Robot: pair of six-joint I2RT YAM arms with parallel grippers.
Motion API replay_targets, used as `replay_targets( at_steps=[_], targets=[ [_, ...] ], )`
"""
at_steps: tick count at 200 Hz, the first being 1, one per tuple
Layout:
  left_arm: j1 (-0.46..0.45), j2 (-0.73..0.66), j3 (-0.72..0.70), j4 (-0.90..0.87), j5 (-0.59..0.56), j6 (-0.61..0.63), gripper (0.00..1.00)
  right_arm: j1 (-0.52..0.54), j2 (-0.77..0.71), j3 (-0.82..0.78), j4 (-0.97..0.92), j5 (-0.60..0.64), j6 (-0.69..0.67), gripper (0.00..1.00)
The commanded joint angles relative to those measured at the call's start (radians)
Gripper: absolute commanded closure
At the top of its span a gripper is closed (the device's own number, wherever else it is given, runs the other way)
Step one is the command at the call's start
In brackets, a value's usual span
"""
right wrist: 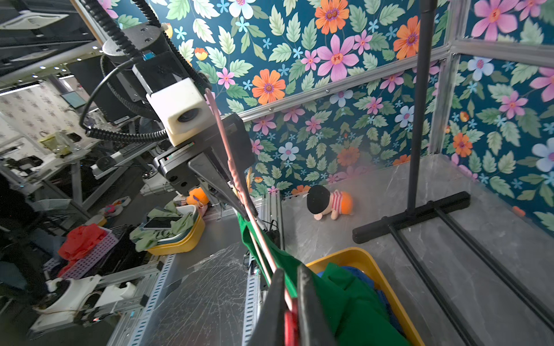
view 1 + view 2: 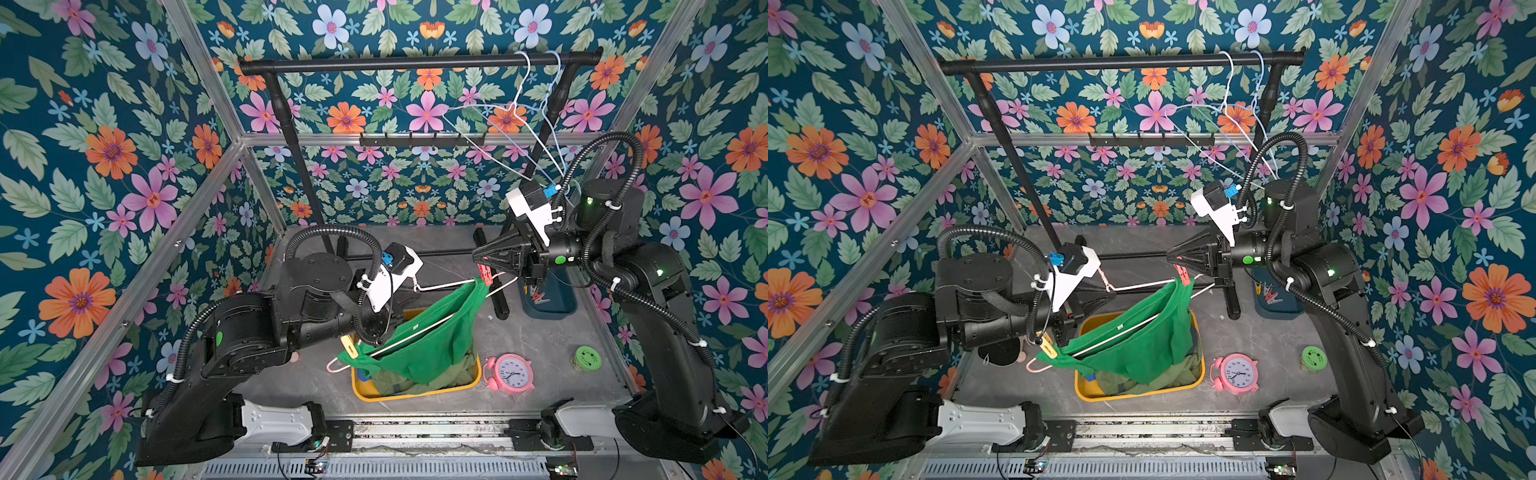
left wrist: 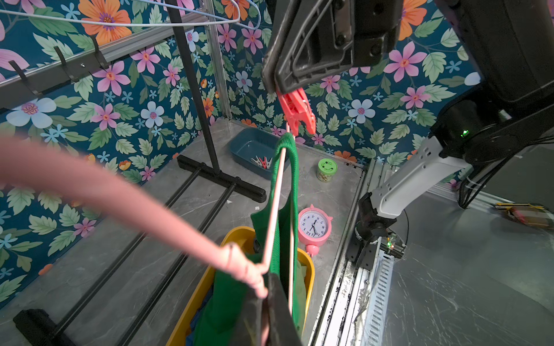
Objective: Remove the clothespins securing tank tops to the hanger
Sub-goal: Remove the clothespin from the hanger, then place the clothespin in the storage box.
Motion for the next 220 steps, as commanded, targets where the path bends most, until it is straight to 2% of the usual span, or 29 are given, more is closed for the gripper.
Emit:
replay_targets(
  at_steps=[1,77,112,165,205,220],
  targets=[
    [-0.001,0.003,-0.003,0.035,0.000,-0.007,1.00,0.001,-0.014,-0.010,0.086,0.109,0.038,1.00],
    [-0.001,-0.005,-0.028,0.073,-0.018,0.008,1.00,-0.034,-0.128,-0.131,0.164,0.479,0.102,1.00],
    [-0.001,-0.016,-0.035,0.086,-0.068,0.007,1.00,-0.047,-0.196,-0.223,0.128,0.634,0.108,1.00],
    [-0.001,-0.017,-0.037,0.103,-0.064,0.020,1.00,-0.081,-0.267,-0.338,0.033,0.929,0.145,1.00],
    [-0.001,-0.013,-0.048,0.101,-0.056,0.024,1.00,-0.105,-0.322,-0.413,-0.006,1.070,0.171,1.00],
    [-0.001,-0.013,-0.049,0.103,-0.047,0.028,1.00,-0.131,-0.329,-0.441,-0.017,1.088,0.180,1.00]
  ],
)
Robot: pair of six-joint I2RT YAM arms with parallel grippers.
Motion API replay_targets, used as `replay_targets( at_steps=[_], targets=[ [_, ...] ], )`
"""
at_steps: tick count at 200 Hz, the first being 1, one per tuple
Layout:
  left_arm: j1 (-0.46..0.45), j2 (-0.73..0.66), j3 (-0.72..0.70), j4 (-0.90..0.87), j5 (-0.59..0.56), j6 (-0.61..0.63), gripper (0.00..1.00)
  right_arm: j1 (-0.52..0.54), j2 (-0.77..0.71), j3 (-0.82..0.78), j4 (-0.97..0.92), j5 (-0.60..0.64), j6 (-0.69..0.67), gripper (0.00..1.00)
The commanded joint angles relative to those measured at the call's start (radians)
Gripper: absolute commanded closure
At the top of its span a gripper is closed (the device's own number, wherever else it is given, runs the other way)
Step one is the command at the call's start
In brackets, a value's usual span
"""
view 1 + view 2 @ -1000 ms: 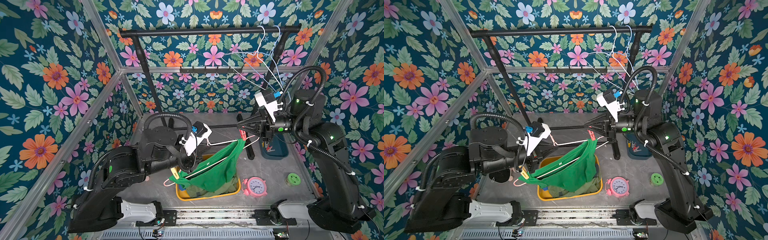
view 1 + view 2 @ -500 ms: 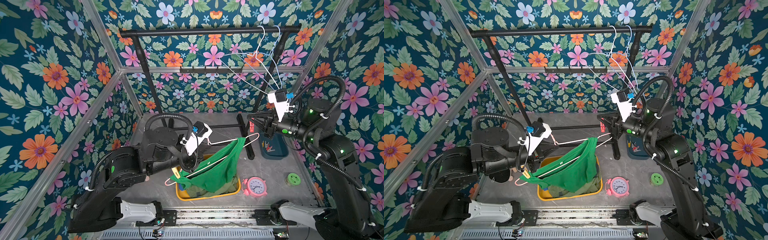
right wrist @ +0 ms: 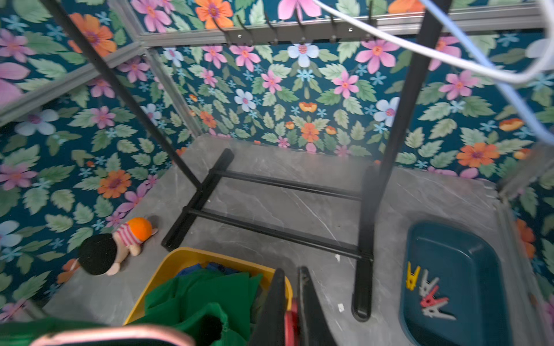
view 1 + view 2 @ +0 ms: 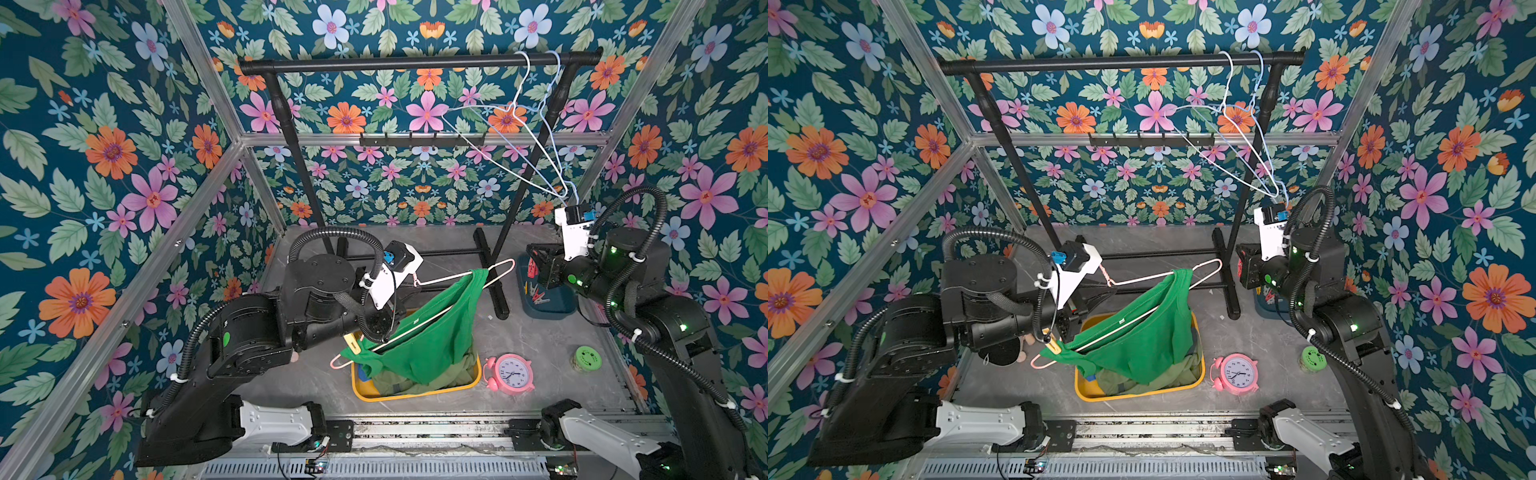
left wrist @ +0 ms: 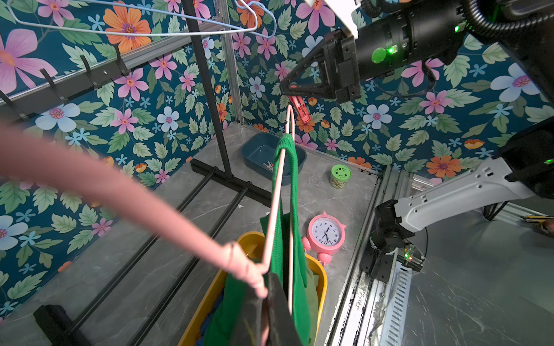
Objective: Remove the clothespins securing tank tops to the hanger
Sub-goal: Place the clothespin in the storage box.
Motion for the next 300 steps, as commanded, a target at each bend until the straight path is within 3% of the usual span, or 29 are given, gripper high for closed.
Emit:
replay_targets(
  at_steps=[1,43,78,91,110,124,151,201,251,300],
  targets=[
    [-0.001,0.000,0.001,0.046,0.009,0.016,1.00,-0.029,-0.010,-0.034,-0.029,0.104,0.031,1.00],
    [-0.001,-0.012,-0.008,0.074,0.045,0.032,1.00,-0.134,-0.028,-0.200,0.045,0.149,0.070,1.00],
    [-0.001,-0.015,-0.013,0.088,0.067,0.037,1.00,-0.272,-0.011,-0.365,0.193,0.114,0.121,1.00],
    [-0.001,-0.020,-0.027,0.104,0.074,0.040,1.00,-0.323,0.014,-0.405,0.240,0.079,0.134,1.00],
    [-0.001,-0.024,-0.051,0.135,0.091,0.049,1.00,-0.359,0.060,-0.467,0.355,0.174,0.155,1.00],
    [-0.001,-0.021,-0.053,0.139,0.102,0.054,1.00,-0.399,0.105,-0.508,0.444,0.150,0.187,1.00],
    [-0.001,-0.020,-0.060,0.181,0.120,0.052,1.00,-0.421,0.206,-0.555,0.582,0.216,0.194,1.00],
    [-0.001,-0.034,-0.108,0.234,0.151,0.050,1.00,-0.501,0.456,-0.486,0.664,0.208,0.207,1.00],
    [-0.001,-0.029,-0.108,0.243,0.165,0.052,1.00,-0.510,0.637,-0.433,0.687,0.210,0.184,1.00],
    [-0.001,-0.046,-0.121,0.264,0.169,0.052,1.00,-0.511,0.837,-0.322,0.597,0.191,0.168,1.00]
  ],
)
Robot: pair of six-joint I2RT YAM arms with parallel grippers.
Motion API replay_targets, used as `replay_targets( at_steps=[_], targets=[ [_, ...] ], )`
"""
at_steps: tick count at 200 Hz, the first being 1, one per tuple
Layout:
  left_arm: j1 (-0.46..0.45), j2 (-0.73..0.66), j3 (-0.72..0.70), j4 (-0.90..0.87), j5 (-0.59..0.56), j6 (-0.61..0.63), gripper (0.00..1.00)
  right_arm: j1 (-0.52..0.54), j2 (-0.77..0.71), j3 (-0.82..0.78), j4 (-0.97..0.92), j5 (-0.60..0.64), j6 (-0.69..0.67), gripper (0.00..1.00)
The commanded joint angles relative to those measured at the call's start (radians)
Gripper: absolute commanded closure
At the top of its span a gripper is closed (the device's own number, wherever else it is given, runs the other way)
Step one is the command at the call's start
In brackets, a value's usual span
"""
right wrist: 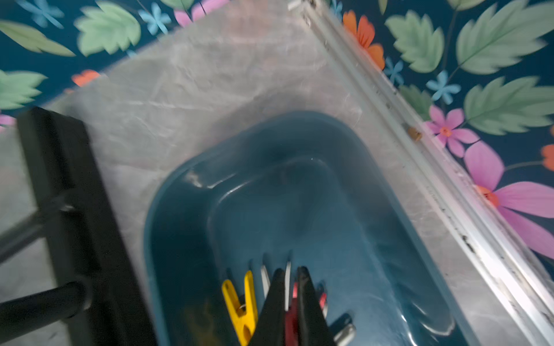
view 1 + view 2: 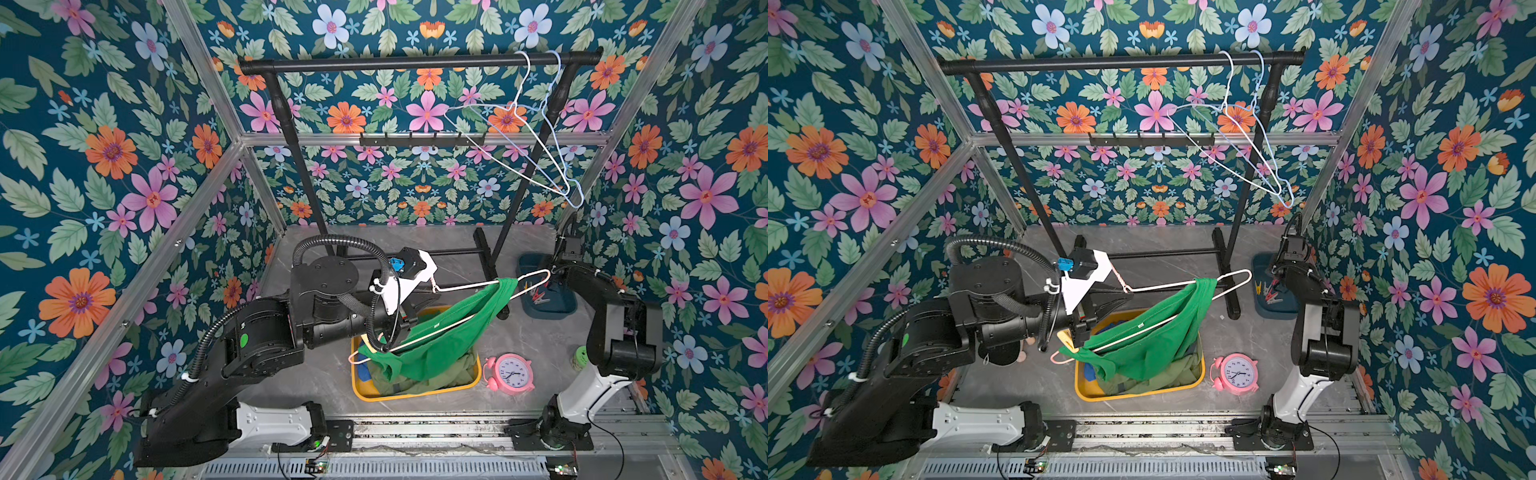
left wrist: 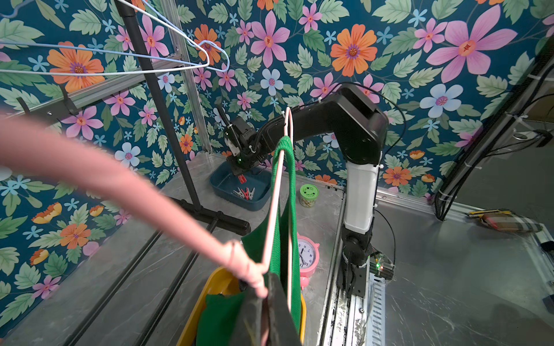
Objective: Remove the clothespins securing tank tops to the hanger
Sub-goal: Place the clothespin in the storage box.
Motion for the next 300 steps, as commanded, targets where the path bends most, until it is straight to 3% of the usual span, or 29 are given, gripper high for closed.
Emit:
replay_targets(
  at_steps=[1,23,70,203,217,224,268,300],
  targets=[
    [-0.001,-0.012,-0.005,0.066,0.012,0.007,1.00,0.000,0.052,0.043,-0.041,-0.006,-0.005,1.00],
    [-0.001,-0.014,-0.007,0.067,0.014,0.006,1.00,0.000,0.076,0.037,-0.040,-0.004,0.000,1.00],
    [-0.001,-0.017,-0.010,0.070,0.015,0.007,1.00,0.000,0.170,0.125,-0.137,-0.032,-0.021,0.90],
    [-0.001,-0.031,-0.012,0.069,0.023,0.004,1.00,-0.009,0.214,0.231,-0.242,-0.116,-0.011,0.65],
    [-0.001,-0.033,-0.016,0.069,0.023,0.002,1.00,-0.009,0.201,0.220,-0.235,-0.114,-0.011,0.63],
    [-0.002,-0.034,-0.018,0.069,0.021,0.002,1.00,-0.009,0.196,0.216,-0.234,-0.109,-0.011,0.56],
    [-0.001,-0.026,-0.012,0.073,0.028,0.004,1.00,-0.010,0.080,0.135,-0.206,-0.070,0.043,0.55],
    [-0.001,-0.009,-0.001,0.072,0.050,-0.002,1.00,-0.009,-0.153,0.031,-0.256,-0.212,0.098,0.60]
  ],
)
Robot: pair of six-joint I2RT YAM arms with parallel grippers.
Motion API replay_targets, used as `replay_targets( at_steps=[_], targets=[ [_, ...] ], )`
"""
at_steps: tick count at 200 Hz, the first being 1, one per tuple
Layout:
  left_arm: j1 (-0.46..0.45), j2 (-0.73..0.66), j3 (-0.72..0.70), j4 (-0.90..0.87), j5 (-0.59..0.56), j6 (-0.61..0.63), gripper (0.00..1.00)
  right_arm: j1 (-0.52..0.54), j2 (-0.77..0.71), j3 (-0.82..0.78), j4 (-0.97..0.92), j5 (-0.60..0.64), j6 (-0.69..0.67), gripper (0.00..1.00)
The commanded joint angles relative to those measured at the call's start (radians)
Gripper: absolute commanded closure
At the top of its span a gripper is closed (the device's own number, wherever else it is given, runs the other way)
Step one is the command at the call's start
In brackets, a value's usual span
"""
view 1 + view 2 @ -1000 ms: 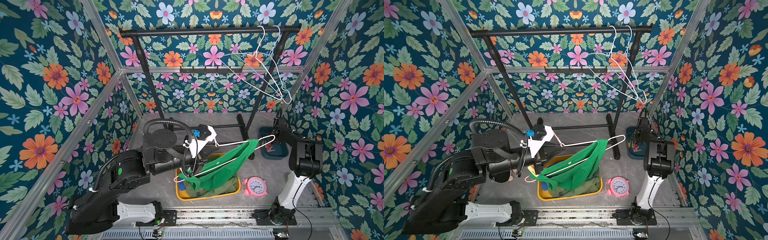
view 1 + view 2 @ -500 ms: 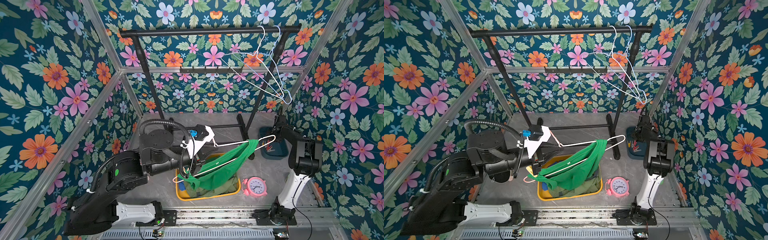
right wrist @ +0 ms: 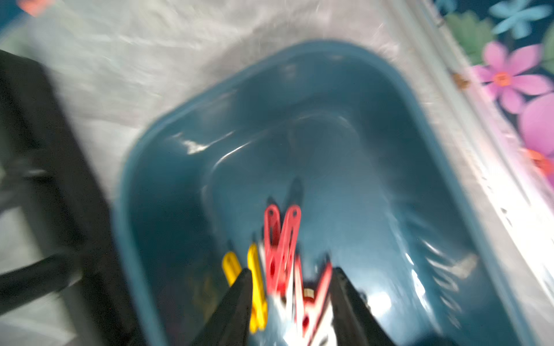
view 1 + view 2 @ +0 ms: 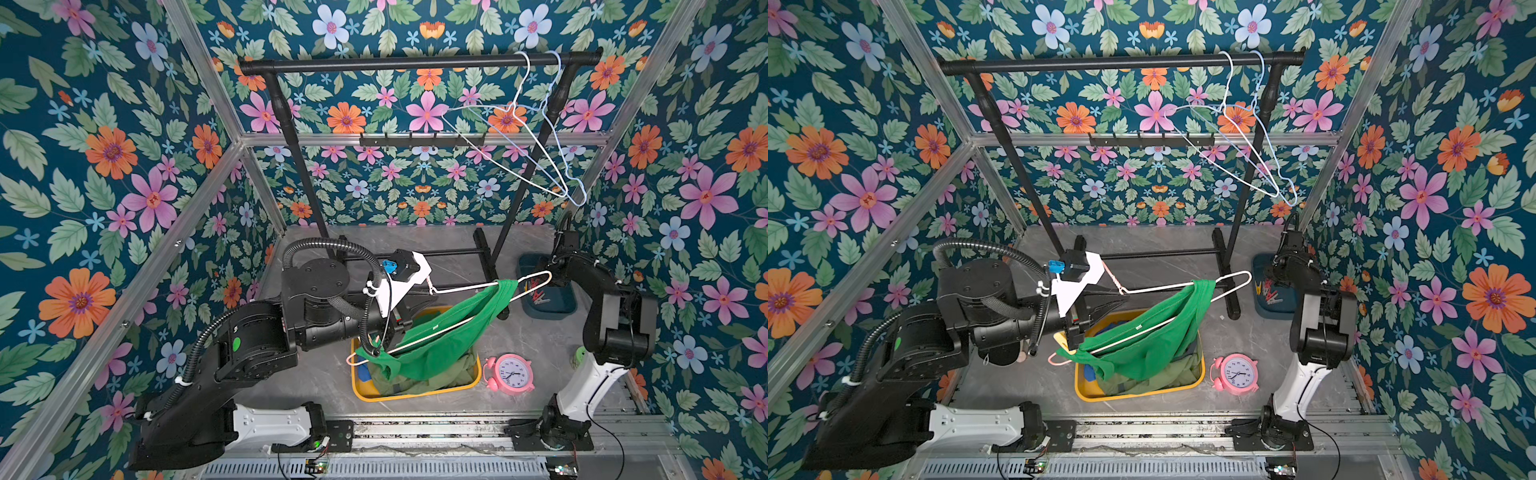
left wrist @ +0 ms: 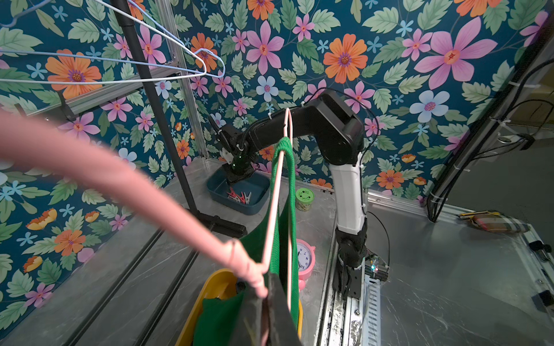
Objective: Remove the clothespins securing tank tops to the hanger
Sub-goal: Place the clothespin in the storage box, then adjust the hanger.
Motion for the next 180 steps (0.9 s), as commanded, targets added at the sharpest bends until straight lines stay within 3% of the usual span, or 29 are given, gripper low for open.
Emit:
replay_targets(
  at_steps=[1,25,49,89,109,141,160,180],
  targets=[
    [-0.001,0.009,0.008,0.060,0.025,-0.002,1.00,0.001,-0.170,-0.070,-0.038,-0.112,0.065,0.60],
    [-0.001,0.026,0.013,0.046,0.039,0.003,1.00,0.002,-0.456,-0.217,-0.063,-0.265,0.078,0.65],
    [-0.001,0.059,0.044,0.014,0.038,0.000,1.00,0.006,-0.753,-0.304,-0.153,-0.342,0.077,0.66],
    [-0.001,0.088,0.051,-0.019,-0.061,0.001,1.00,0.102,-1.126,-0.270,-0.212,-0.479,0.064,0.69],
    [-0.001,0.081,0.048,-0.048,-0.112,-0.001,1.00,0.135,-1.203,-0.199,-0.245,-0.550,0.041,0.70],
    [-0.001,0.044,0.011,-0.085,-0.108,-0.018,1.00,0.134,-1.227,-0.086,-0.247,-0.789,0.052,0.71],
    [-0.001,0.041,0.010,-0.106,-0.077,-0.032,1.00,0.134,-1.180,-0.014,-0.170,-0.985,0.125,0.73],
    [-0.001,0.057,0.017,-0.119,-0.048,-0.042,1.00,0.136,-1.097,0.017,0.074,-1.200,0.314,0.74]
  ],
)
